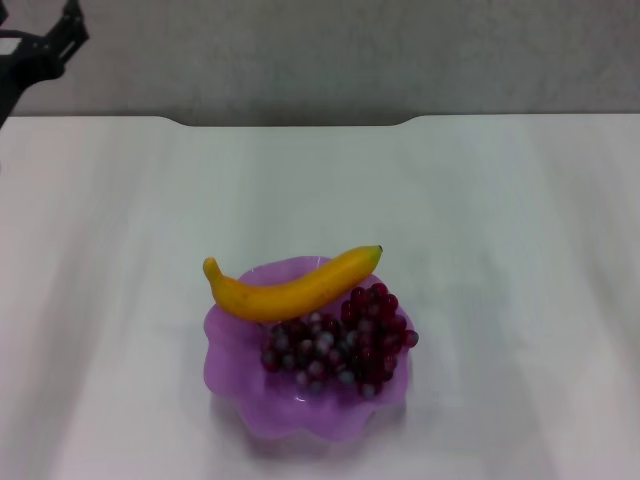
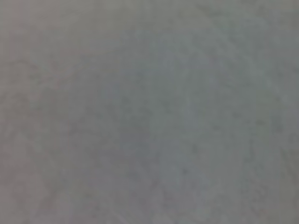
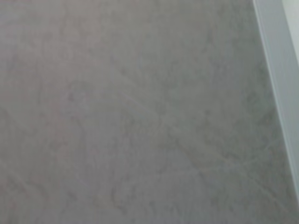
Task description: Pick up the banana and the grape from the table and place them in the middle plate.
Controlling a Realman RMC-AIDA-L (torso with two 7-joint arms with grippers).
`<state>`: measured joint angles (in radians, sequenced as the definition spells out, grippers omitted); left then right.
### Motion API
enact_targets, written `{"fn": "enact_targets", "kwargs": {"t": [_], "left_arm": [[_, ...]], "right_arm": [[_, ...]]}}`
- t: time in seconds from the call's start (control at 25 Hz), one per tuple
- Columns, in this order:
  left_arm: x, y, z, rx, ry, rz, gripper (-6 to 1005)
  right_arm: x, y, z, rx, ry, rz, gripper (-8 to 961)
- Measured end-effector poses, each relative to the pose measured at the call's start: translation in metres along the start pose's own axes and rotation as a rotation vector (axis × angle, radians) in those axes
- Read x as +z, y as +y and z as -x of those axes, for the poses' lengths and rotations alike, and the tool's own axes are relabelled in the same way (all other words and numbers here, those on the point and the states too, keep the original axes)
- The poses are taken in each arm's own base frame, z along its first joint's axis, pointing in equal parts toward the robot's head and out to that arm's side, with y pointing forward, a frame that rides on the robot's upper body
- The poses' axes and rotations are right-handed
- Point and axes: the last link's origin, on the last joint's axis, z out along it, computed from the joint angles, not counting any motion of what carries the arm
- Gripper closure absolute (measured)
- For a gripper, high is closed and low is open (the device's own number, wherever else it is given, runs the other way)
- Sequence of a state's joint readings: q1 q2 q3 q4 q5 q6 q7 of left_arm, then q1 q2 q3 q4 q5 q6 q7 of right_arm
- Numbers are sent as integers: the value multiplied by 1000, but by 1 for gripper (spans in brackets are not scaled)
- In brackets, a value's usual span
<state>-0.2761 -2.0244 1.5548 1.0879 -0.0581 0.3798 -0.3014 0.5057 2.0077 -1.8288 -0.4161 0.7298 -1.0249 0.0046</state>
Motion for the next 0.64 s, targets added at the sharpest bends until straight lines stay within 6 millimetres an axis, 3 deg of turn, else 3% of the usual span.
{"fn": "enact_targets", "kwargs": {"t": [0.2, 0.64], "left_arm": [[0, -12, 7, -41, -10, -33, 116], [2, -10, 10, -30, -15, -24, 116]], "right_arm": [[0, -4, 2, 9, -15, -19, 72], [0, -2, 3, 5, -24, -4, 73]]}}
